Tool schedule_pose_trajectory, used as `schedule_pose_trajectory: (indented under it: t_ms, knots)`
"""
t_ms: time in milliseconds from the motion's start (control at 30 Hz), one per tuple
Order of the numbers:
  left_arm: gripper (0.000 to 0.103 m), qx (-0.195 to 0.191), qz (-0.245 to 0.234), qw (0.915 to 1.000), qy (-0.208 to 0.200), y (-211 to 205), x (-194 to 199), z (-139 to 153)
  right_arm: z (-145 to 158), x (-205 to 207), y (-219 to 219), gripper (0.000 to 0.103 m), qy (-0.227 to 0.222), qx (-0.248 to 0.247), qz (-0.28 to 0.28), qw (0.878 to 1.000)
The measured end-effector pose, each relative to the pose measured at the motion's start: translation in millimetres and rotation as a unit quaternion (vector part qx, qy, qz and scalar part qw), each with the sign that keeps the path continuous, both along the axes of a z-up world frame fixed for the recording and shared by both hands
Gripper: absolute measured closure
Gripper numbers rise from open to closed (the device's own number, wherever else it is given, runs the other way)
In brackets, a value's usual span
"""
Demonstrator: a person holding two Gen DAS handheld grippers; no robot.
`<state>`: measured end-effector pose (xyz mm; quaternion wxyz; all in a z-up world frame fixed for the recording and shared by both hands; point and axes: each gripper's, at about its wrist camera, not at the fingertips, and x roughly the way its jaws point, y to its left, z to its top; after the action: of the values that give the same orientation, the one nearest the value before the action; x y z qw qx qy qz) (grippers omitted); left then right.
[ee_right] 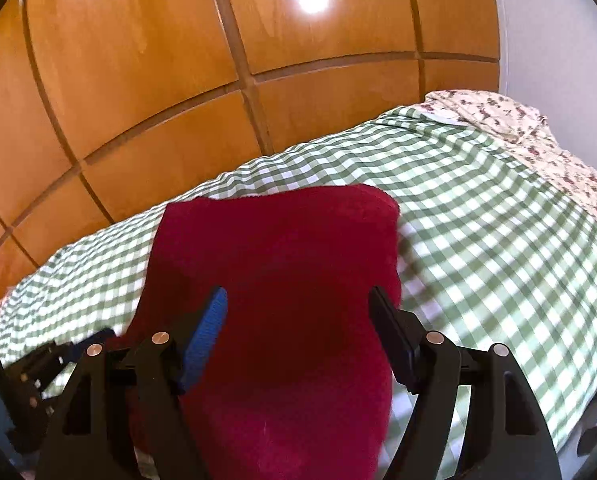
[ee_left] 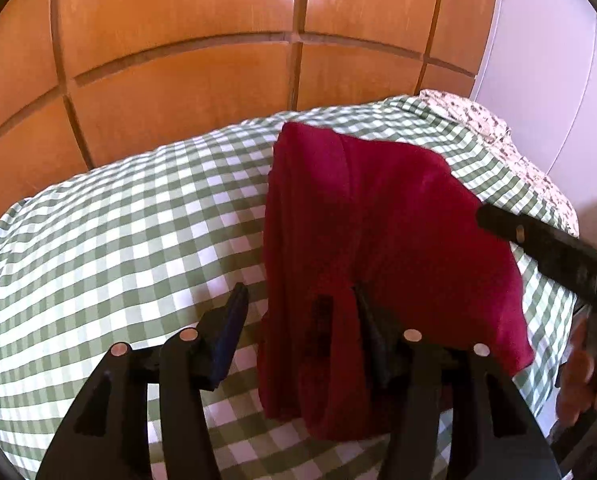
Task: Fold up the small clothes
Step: 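Release the folded sweater and withdraw both grippers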
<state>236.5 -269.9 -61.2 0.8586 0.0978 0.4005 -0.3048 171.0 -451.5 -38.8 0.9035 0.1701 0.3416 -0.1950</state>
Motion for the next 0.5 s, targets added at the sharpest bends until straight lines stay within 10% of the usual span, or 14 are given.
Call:
schedule_pose_trajectory:
  t_ms: [233,500]
  knots:
    - [0.048,-0.014,0.014,0.9997,-0.014,13.4,-10.7,15.1,-28.5,-24.8,36.2,0.029,0.068,-0.044,0.011,0.997]
    - [0.038,-0.039,0.029,0.9977,-0.048,39.7,-31.8,45.5,-5.6,-50.8,43.6,0.027,0.037,-0.017,-0.041,0.998]
